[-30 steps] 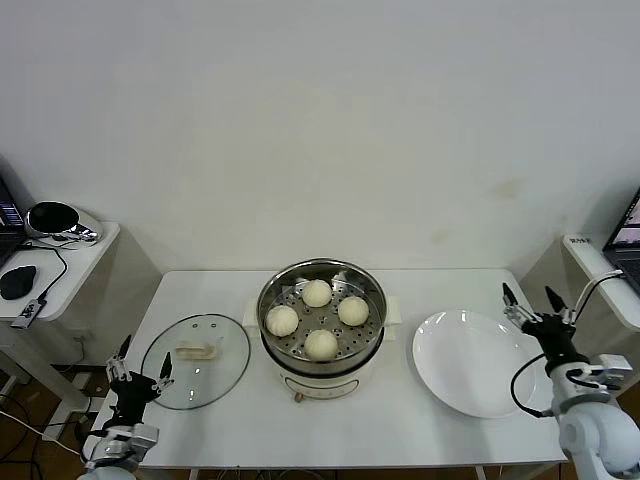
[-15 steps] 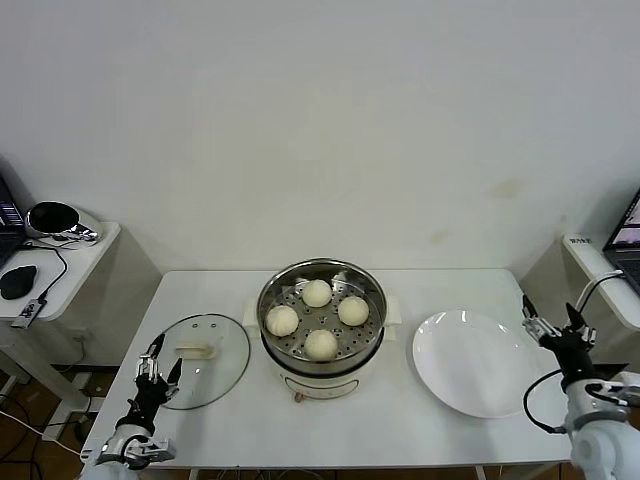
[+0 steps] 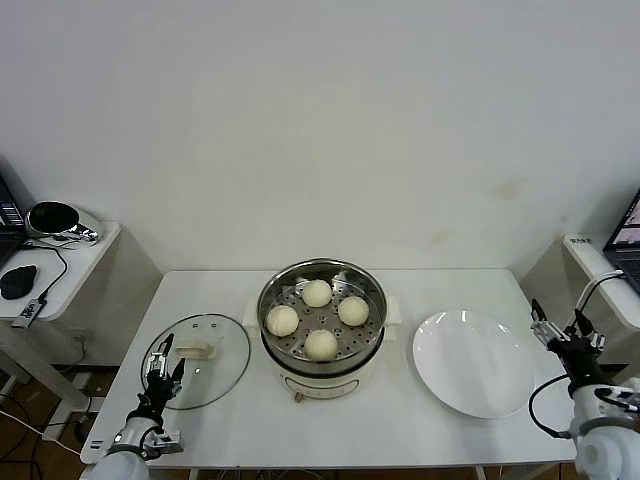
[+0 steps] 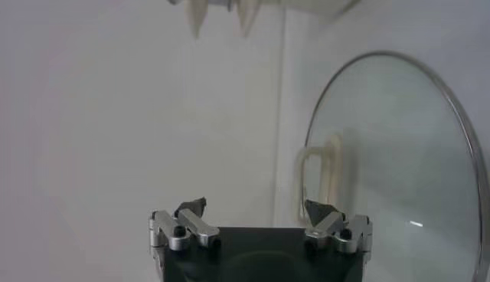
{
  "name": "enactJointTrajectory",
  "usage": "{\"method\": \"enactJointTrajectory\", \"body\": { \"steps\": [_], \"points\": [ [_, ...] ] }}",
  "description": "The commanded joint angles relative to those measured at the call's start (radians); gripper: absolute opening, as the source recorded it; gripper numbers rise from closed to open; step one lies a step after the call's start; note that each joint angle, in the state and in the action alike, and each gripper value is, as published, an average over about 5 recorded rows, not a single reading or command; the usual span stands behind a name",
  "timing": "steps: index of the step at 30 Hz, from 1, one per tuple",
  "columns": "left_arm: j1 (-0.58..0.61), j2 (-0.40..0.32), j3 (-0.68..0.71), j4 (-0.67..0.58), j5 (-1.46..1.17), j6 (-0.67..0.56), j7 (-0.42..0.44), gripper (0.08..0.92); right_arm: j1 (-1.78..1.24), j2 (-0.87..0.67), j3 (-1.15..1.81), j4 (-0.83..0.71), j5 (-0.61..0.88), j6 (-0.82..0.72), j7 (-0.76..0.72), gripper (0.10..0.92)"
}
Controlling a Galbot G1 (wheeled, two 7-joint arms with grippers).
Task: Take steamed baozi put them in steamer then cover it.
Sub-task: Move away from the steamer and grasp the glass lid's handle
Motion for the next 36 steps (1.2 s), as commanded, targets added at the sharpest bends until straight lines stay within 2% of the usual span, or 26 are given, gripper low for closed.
{"method": "enactJointTrajectory", "body": {
  "steps": [1,10,17,29,36],
  "points": [
    [-0.077,-0.011,0.034,0.079,0.043,0.042,-0.027,0.823,-0.013,0.011,0.016,0.001,-0.001,0.007,0.001,0.823],
    [-0.124,-0.002,0.039,0.146,0.037,0.046,-0.017,0.823,-0.017,0.018,0.024,0.008,-0.014,0.012,-0.001,0.823],
    [-0.154,-0.029,0.039,0.162,0.001,0.071,-0.033,0.823,-0.022,0.028,0.015,0.003,-0.063,0.023,0.000,0.823],
    [-0.202,-0.058,0.066,0.200,-0.008,0.120,-0.028,0.823,-0.031,0.037,0.012,0.005,-0.074,0.028,-0.003,0.823],
    [-0.225,-0.061,0.067,0.235,-0.006,0.131,-0.052,0.823,-0.041,0.042,0.009,0.000,-0.085,0.036,-0.005,0.823]
  ]
}}
